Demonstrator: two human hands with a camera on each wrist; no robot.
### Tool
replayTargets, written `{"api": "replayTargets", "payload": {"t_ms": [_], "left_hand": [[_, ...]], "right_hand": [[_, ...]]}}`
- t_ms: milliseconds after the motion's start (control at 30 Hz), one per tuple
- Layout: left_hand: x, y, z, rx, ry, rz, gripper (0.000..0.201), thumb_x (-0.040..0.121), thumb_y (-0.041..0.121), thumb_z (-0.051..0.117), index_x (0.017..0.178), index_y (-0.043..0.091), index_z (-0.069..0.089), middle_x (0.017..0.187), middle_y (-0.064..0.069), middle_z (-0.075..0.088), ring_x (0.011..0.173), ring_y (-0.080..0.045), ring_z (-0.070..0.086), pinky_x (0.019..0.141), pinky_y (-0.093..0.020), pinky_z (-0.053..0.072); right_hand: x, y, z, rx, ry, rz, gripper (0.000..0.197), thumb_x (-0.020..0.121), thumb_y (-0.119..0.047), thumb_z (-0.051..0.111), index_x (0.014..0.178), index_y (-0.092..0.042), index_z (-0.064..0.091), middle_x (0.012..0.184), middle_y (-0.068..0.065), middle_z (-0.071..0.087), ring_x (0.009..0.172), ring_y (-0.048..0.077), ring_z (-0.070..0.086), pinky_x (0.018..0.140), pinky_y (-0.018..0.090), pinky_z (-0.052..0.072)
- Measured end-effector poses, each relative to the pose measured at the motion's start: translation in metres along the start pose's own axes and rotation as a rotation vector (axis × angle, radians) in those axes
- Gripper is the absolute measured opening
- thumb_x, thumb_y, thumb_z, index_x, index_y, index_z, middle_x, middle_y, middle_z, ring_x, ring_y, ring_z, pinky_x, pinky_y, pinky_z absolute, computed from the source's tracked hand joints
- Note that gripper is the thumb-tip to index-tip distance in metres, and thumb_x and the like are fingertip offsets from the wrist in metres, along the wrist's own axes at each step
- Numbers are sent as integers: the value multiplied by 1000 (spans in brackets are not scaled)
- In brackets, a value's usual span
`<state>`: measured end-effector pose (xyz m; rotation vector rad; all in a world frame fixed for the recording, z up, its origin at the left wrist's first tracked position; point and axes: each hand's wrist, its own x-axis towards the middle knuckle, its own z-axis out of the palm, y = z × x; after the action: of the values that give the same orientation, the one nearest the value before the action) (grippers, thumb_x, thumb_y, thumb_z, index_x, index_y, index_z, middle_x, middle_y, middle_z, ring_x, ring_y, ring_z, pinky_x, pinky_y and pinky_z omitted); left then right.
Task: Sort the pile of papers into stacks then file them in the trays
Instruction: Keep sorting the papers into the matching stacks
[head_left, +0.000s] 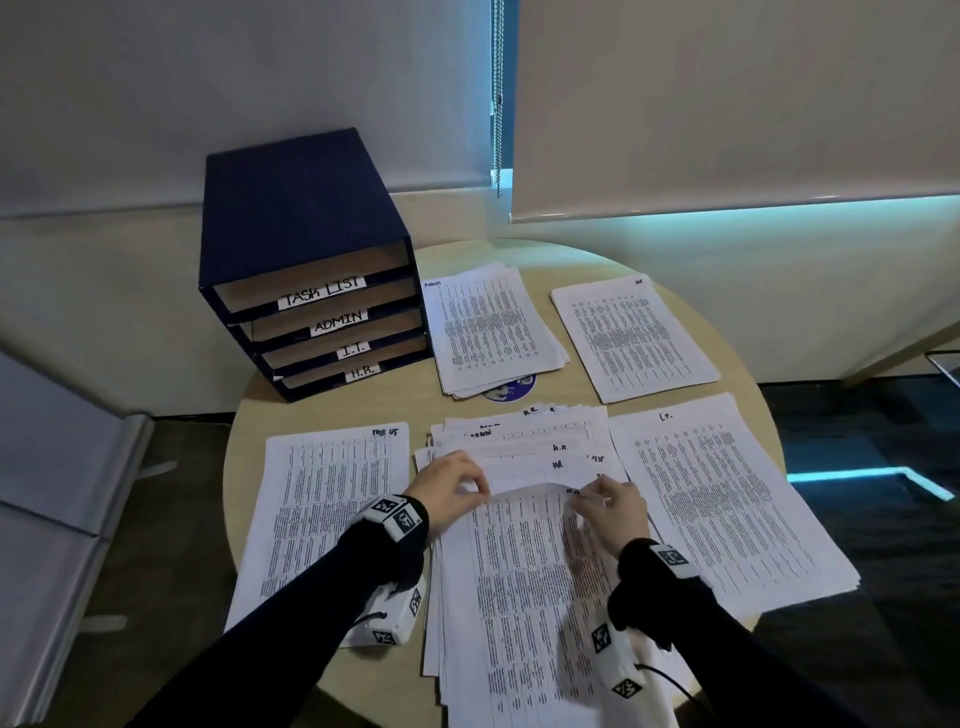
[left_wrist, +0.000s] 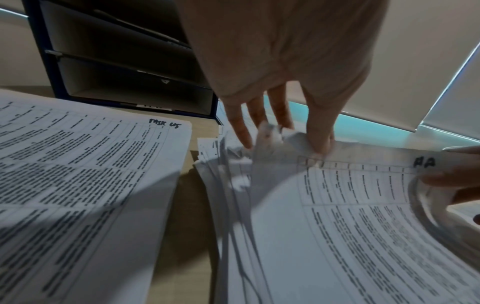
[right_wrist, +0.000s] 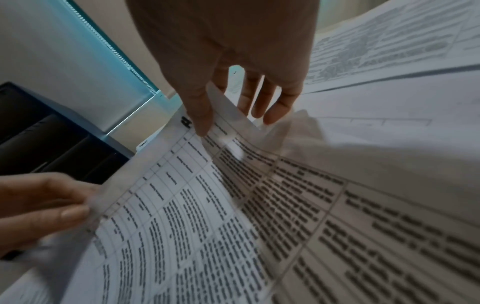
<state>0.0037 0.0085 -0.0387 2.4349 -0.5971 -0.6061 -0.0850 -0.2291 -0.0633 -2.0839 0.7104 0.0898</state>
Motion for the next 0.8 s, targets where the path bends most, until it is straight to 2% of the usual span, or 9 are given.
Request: {"api": "replayTargets", "payload": {"t_ms": [100,200,300,433,533,600,667,733,800], "left_hand": [[7,-3,4,74,61,-76,17,98,31,47,105,22,60,114,5,49,111,-14,45,98,-31,36],[13,-3,2,215,84,-133,18,99,21,45,115,18,51,120,-1,50,109,-19,52,96,-33,41],[15,0,-1,342,84,-132,14,90,25,57,103,24,52,109,5,55,101,-17,54,96,-34,40],[13,9,-6,377,144,-78,6,90,30,61,90,24,59,93,6,60,92,-16,54,97,-34,38],[10,9,-9,252,96,-45,11,91,30,63,94,21,68,94,3,61,92,-16,54,89,-31,42],[8,7,-12,77,52,-52,11,89,29,67,94,20,71,90,5,62,88,-13,57,78,-25,45],[5,7,-14,-36,16,-48,6,86,27,70,88,21,72,86,8,62,83,-9,58,71,-17,42],[6,6,-16,-53,-46,-37,5,84,28,72,83,24,70,87,8,64,84,-9,59,76,-22,47],[8,3,-14,-31,-109,-41,7,83,33,72,80,28,69,93,7,63,90,-10,59,86,-31,50]], "right_hand": [[-6,2,-2,60,-51,4,21,76,-19,74,64,-21,57,79,3,64,77,27,63,71,37,52],[-10,-1,-6,59,-59,-22,17,82,-21,68,68,-20,59,69,-5,67,64,15,62,73,35,50],[-12,-4,-9,81,-35,-52,14,85,-19,63,72,-15,62,71,-5,67,66,14,61,73,33,49],[-12,-3,-10,25,-90,-41,23,84,-17,68,66,-20,53,66,-7,58,65,14,54,66,30,43],[-11,1,-11,9,-61,-34,15,84,-17,68,71,-21,61,94,2,63,84,19,59,79,32,46],[-9,4,-13,1,-19,-40,19,80,-17,71,66,-24,62,113,5,55,105,25,52,90,35,42],[-8,6,-15,4,-6,-49,23,79,-19,73,62,-26,59,121,2,56,113,27,47,95,38,40],[-9,6,-16,38,-26,-43,20,80,-25,72,64,-26,60,110,-1,65,106,24,55,93,40,44],[-12,3,-17,84,-53,-27,13,82,-23,72,70,-23,65,89,-3,71,90,19,64,89,39,49]]}}
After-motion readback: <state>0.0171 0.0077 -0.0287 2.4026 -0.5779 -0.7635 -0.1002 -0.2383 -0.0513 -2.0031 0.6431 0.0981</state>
